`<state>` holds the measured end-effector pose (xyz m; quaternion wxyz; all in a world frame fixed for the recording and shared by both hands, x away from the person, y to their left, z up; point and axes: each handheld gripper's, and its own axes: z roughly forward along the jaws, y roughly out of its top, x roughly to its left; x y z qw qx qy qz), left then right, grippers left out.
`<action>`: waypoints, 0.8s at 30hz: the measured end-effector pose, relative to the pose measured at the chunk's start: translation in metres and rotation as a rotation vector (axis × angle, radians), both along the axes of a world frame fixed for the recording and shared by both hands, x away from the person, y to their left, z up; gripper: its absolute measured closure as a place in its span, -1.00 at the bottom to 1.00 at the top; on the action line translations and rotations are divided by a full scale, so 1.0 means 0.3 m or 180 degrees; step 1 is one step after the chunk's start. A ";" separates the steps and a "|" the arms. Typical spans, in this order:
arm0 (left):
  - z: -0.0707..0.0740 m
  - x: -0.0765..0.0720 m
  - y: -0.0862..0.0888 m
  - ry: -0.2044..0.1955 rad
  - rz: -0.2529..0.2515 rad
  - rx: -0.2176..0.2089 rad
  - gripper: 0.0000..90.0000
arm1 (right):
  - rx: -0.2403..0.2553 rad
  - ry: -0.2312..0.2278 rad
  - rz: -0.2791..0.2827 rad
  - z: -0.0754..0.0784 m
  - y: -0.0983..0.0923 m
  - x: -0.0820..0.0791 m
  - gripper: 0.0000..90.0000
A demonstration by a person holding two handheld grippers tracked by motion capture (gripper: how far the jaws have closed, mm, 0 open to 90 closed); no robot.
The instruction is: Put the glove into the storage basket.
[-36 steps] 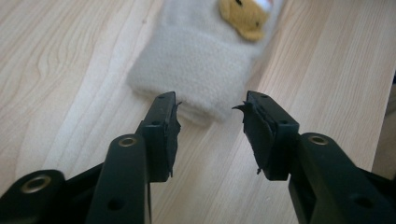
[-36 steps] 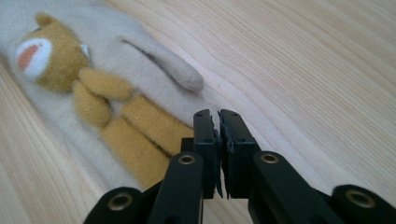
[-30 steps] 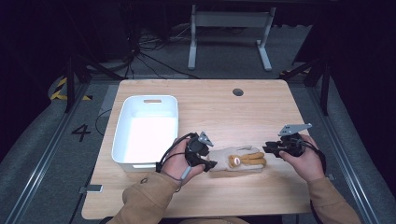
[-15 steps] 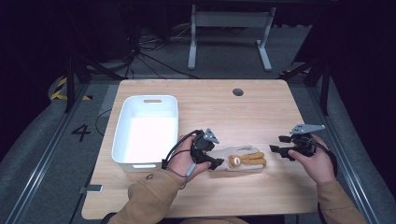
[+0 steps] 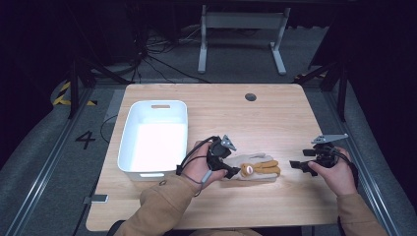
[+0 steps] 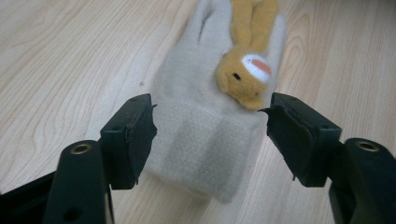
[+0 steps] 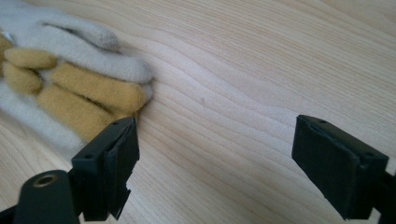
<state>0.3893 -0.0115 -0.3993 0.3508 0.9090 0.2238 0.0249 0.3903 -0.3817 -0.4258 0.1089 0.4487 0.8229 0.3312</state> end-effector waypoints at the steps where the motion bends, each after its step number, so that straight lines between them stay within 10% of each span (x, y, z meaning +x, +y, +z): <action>1: -0.002 0.001 -0.004 0.0009 0.0006 -0.0005 -0.31 | 0.0018 -0.0014 -0.0013 -0.001 -0.001 0.000 -0.64; 24: -0.105 0.045 -0.109 -0.0100 -0.0430 0.0188 -0.62 | -0.0096 -0.0031 -0.0074 -0.010 -0.023 0.002 -0.55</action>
